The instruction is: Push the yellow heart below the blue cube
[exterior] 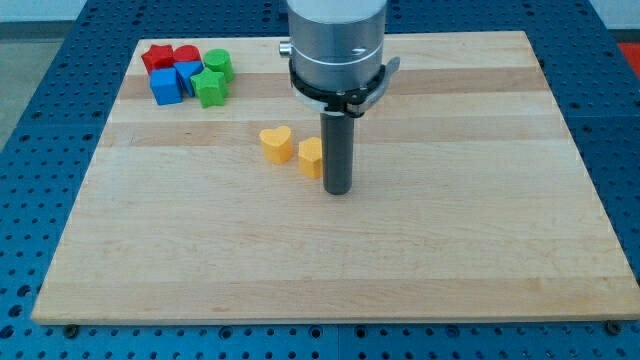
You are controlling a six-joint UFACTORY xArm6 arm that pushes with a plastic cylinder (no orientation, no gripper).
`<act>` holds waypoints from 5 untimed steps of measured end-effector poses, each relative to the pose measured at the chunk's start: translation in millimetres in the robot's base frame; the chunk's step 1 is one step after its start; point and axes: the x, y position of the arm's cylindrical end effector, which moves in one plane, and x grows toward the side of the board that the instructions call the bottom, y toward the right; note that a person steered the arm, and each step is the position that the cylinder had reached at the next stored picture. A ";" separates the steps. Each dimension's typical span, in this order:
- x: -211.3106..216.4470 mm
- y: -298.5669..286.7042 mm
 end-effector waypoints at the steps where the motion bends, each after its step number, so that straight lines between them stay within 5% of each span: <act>1: -25.6 -36.8; 3: -76.2 -154.1; 5: -57.2 -114.3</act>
